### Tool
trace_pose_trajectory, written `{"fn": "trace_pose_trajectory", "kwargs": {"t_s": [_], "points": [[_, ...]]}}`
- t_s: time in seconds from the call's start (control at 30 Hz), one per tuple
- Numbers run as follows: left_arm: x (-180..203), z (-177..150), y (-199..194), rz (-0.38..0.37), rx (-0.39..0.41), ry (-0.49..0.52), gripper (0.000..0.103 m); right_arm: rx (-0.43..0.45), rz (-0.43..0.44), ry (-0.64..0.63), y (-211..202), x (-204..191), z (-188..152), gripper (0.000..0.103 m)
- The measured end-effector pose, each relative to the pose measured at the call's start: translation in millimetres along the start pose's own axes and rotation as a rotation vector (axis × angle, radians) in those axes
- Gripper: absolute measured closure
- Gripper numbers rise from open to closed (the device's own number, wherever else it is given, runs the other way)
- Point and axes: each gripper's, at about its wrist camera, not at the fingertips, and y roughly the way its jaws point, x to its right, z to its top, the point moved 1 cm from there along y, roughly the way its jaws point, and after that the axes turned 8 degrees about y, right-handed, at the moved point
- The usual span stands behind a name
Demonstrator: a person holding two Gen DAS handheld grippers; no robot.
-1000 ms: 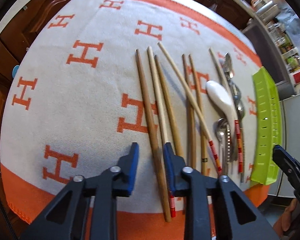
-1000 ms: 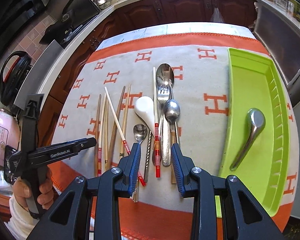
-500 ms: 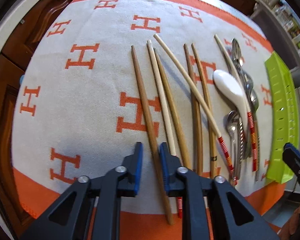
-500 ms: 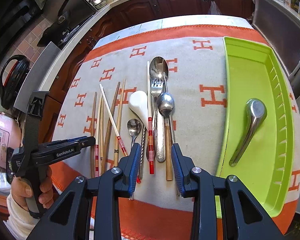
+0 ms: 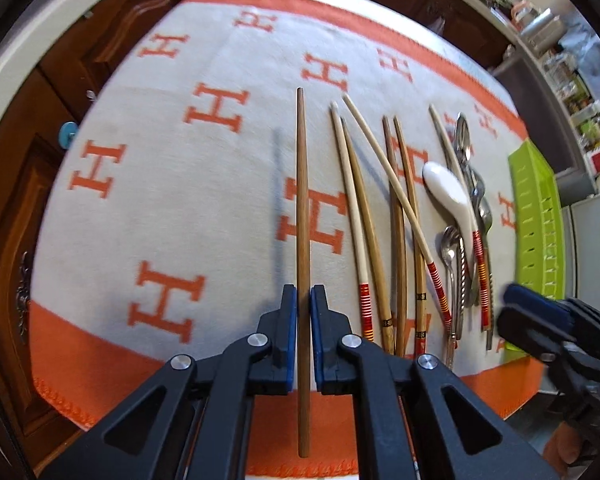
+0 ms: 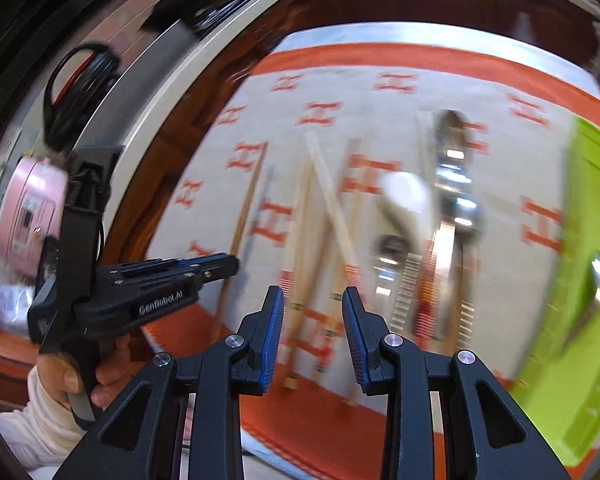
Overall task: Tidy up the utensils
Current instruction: 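Grasp a red-banded chopstick with the right tool while the left holds its chopstick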
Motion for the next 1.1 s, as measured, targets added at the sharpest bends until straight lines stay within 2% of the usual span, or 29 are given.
{"fn": "trace_pose_trajectory", "kwargs": {"t_s": [0.07,0.13,0.33,0.6,0.77,0.87,0.93,1.1], "points": [[-10.4,-2.4,-9.2,-0.013,0.023,-0.014,0.098,-0.05,0.012,-0.011,18.5,-15.8,7.3,0.071],[-22.1,-4.8,-16.2,-0.017,0.04,-0.024,0.098,-0.11,0.023,0.008,39.5,-25.2,14.0,0.076],[-43.8,-10.8,-17.7,-0.055,0.057,-0.053,0.098,-0.226,0.007,0.096,84.6,-27.2,23.8,0.082],[-52.8,-11.5,-15.8,-0.077,0.074,-0.049,0.098,-0.24,-0.116,0.066,111.8,-38.6,26.0,0.082],[-59.4,-12.7,-16.3,-0.089,0.076,-0.063,0.098,-0.209,-0.241,-0.039,124.7,-59.8,17.4,0.082],[-60.3,-13.1,-15.8,-0.095,0.073,-0.068,0.098,-0.16,-0.343,-0.135,128.1,-74.2,10.6,0.094],[-58.3,-13.1,-17.0,-0.099,0.073,-0.065,0.098,-0.15,-0.329,-0.137,127.7,-75.6,9.6,0.097],[-45.9,-10.6,-24.0,-0.115,0.081,-0.037,0.098,-0.175,-0.117,0.002,105.3,-52.1,13.0,0.098]]}}
